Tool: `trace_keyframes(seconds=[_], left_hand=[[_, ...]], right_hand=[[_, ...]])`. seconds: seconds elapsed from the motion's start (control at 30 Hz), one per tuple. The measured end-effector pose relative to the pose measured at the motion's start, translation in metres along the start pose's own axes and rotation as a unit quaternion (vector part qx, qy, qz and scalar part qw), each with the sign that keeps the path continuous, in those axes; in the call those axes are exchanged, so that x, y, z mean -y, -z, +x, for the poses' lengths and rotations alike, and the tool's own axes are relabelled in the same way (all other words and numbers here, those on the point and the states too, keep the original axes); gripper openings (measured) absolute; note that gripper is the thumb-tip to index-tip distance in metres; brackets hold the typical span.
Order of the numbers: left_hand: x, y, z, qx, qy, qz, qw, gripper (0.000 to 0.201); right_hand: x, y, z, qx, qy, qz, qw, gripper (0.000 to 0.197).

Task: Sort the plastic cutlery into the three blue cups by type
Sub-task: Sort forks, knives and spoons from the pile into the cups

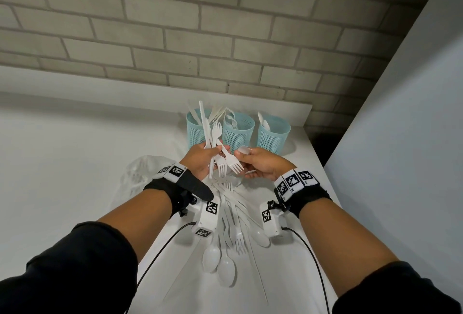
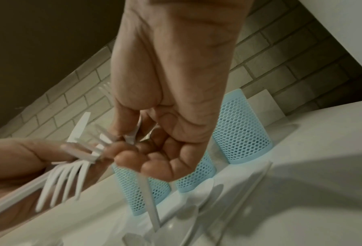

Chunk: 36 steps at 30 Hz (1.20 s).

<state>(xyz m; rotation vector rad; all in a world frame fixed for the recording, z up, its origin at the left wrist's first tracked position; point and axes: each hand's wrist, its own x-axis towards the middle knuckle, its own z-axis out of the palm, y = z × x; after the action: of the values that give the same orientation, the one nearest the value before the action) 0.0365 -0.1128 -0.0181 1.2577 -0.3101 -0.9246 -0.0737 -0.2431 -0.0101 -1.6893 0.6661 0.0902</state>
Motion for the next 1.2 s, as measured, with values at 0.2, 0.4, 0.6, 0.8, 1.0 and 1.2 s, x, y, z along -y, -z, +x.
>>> trace_keyframes(seconds=[0.2, 0.4, 0.6, 0.8, 1.0, 1.2], left_hand=[[-0.004, 0.01, 0.001, 0.013, -0.012, -0.012, 1.0, 0.03], [-0.003, 0.011, 0.003, 0.03, -0.015, -0.026, 0.999, 0.029], [-0.002, 0.01, 0.001, 0.073, -0.012, -0.008, 0.997, 0.021], [0.001, 0.011, 0.0, 0.09, 0.007, -0.002, 0.996, 0.025], [-0.005, 0.01, -0.001, 0.083, 0.013, 0.029, 0.996, 0.014], [-0.003, 0.007, 0.004, 0.067, 0.016, 0.006, 0.998, 0.021]], right_hand=[[0.006, 0.009, -0.001, -0.108, 0.061, 0.033, 0.992, 0.031], [0.028, 0.004, 0.001, -0.175, 0.141, 0.2, 0.954, 0.035], [0.033, -0.017, 0.007, -0.097, 0.127, 0.138, 0.977, 0.012], [0.034, -0.027, 0.018, -0.132, 0.154, 0.114, 0.973, 0.004], [0.041, -0.026, 0.028, -0.187, 0.159, 0.124, 0.961, 0.01], [0.043, -0.02, 0.036, -0.192, 0.153, 0.143, 0.959, 0.015]])
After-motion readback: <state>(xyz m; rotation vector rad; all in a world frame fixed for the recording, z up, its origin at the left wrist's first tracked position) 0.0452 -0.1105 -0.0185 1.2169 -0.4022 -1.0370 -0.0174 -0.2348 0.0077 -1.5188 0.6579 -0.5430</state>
